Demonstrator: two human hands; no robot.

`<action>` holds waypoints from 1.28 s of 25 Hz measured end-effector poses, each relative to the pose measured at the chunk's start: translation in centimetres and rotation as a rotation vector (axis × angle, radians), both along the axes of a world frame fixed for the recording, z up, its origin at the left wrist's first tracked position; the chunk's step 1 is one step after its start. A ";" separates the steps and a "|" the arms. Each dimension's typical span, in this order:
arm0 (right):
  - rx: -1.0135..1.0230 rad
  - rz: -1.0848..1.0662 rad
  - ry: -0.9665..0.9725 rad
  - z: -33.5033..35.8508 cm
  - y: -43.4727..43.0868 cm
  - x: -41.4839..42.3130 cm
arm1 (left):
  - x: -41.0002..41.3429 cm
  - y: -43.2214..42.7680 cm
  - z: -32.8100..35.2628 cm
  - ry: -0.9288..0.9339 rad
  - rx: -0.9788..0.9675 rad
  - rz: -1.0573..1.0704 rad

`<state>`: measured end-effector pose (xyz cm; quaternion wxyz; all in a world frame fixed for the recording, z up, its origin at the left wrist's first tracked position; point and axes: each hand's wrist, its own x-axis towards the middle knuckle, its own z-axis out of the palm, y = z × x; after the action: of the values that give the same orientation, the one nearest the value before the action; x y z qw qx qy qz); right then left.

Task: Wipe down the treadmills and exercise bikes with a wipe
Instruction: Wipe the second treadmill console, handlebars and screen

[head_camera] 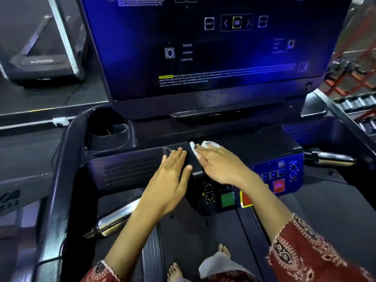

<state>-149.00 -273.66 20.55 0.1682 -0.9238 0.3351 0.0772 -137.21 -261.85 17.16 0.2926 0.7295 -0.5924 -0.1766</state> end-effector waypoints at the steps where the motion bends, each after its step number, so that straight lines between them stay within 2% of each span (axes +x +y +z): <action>1: 0.019 0.028 -0.024 0.4 0.0 -1.7 | -0.3 -0.2 0.1 0.009 -0.012 0.017; 2: -0.006 0.063 -0.006 0.7 -0.6 -3.8 | -0.7 -0.4 0.2 0.015 -0.013 0.031; 4: -0.170 -0.004 0.095 0.4 -3.9 -7.5 | -1.8 -1.1 0.5 -0.012 -0.007 0.049; 6: -0.286 -0.146 0.241 0.2 -6.1 -7.5 | -3.4 -2.1 0.7 -0.064 -0.008 0.085; 7: -0.317 -0.131 0.273 -0.1 -6.2 -6.1 | -4.1 -2.6 0.7 -0.090 -0.026 0.115; 8: -0.332 -0.036 0.222 -1.0 -5.8 -4.4 | -4.6 -2.9 0.6 -0.119 -0.039 0.145; 10: -0.222 0.192 0.058 -2.0 -4.5 -2.4 | -5.2 -3.4 0.2 -0.174 -0.039 0.201; 11: -0.158 0.224 0.047 -1.5 -4.6 -2.7 | -5.3 -3.5 0.0 -0.197 -0.039 0.223; 13: -0.102 0.109 0.086 -1.3 -7.2 -5.3 | -5.6 -3.7 -0.3 -0.226 -0.049 0.262; 15: -0.185 -0.086 0.185 -0.9 -8.4 -8.6 | -6.0 -3.8 -0.3 -0.229 -0.059 0.307; 17: -0.432 -0.190 0.067 -1.5 -6.8 -10.3 | -6.4 -3.7 -0.4 -0.231 -0.079 0.336; 18: -0.525 -0.223 -0.080 -2.0 -4.9 -10.1 | -6.6 -3.5 -0.5 -0.234 -0.104 0.346; 20: -0.451 -0.202 -0.362 -3.0 -1.3 -8.9 | -7.1 -2.7 -0.9 -0.278 -0.176 0.338; 22: -0.360 0.006 -0.540 -4.0 0.5 -9.1 | -7.8 -2.0 -1.4 -0.354 -0.231 0.307; 23: -0.404 0.112 -0.605 -4.8 0.2 -10.2 | -8.1 -1.7 -1.7 -0.390 -0.248 0.291; 24: -0.481 0.151 -0.639 -5.9 -0.5 -11.7 | -8.4 -1.5 -2.0 -0.422 -0.264 0.277; 25: -0.541 0.085 -0.651 -7.0 -1.4 -13.5 | -8.7 -1.3 -2.2 -0.448 -0.276 0.263; 27: -0.532 -0.251 -0.715 -7.8 -2.8 -15.8 | -9.6 -1.1 -2.6 -0.492 -0.281 0.231; 29: -0.422 -0.545 -0.779 -7.6 -2.6 -15.1 | -10.6 -1.2 -3.1 -0.514 -0.279 0.185; 30: -0.386 -0.541 -0.797 -7.4 -1.9 -14.3 | -11.0 -1.2 -3.4 -0.517 -0.282 0.164; 32: -0.399 -0.256 -0.764 -8.6 0.1 -14.3 | -11.6 -1.3 -3.8 -0.515 -0.284 0.156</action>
<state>-163.27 -273.57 11.97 0.1067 -0.8514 0.3690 -0.3572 -148.80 -263.15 13.38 0.2445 0.7455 -0.6080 0.1216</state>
